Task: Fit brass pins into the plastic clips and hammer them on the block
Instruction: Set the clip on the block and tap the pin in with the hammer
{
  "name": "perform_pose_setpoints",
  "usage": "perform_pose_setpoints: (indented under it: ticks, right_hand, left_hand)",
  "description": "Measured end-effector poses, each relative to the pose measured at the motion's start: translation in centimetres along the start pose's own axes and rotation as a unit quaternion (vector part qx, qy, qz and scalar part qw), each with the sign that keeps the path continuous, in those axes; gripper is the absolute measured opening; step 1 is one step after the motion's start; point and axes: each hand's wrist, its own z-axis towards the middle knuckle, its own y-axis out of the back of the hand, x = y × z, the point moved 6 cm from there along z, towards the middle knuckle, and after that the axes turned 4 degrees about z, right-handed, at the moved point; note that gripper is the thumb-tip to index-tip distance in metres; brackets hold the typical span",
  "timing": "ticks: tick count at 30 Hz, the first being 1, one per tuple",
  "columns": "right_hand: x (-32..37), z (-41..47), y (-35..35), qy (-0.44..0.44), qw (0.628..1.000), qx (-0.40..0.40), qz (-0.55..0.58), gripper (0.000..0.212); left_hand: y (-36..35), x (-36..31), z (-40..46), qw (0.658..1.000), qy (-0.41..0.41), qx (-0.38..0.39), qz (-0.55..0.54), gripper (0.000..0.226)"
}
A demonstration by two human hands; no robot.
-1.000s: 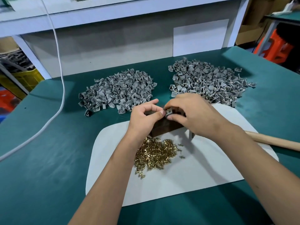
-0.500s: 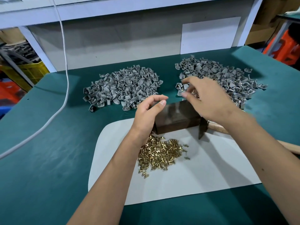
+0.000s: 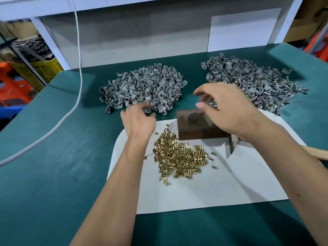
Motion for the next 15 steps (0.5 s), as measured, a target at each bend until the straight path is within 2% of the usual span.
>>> perform_pose_setpoints:
  ticks: [4,7,10,15]
  right_hand:
    - [6.2,-0.8,-3.1,0.11,0.975,0.19,0.026,0.017]
    - [9.2,-1.7,-5.4,0.157,0.953,0.257,0.03,0.019]
    - [11.1,-2.0,-7.5,0.184,0.943,0.276,0.034,0.015]
    - [11.0,-0.8,-9.4,0.145,0.969,0.197,0.019,0.007]
  left_hand:
    - [-0.1,0.0,-0.2,0.999,0.003,0.025,-0.043,0.02]
    - [-0.1,0.1,-0.2,0.997,0.008,0.035,-0.061,0.024]
    - [0.2,0.0,-0.1,0.997,0.019,0.032,-0.074,0.026]
    - [0.7,0.6,0.3,0.985,0.097,0.028,-0.143,0.008]
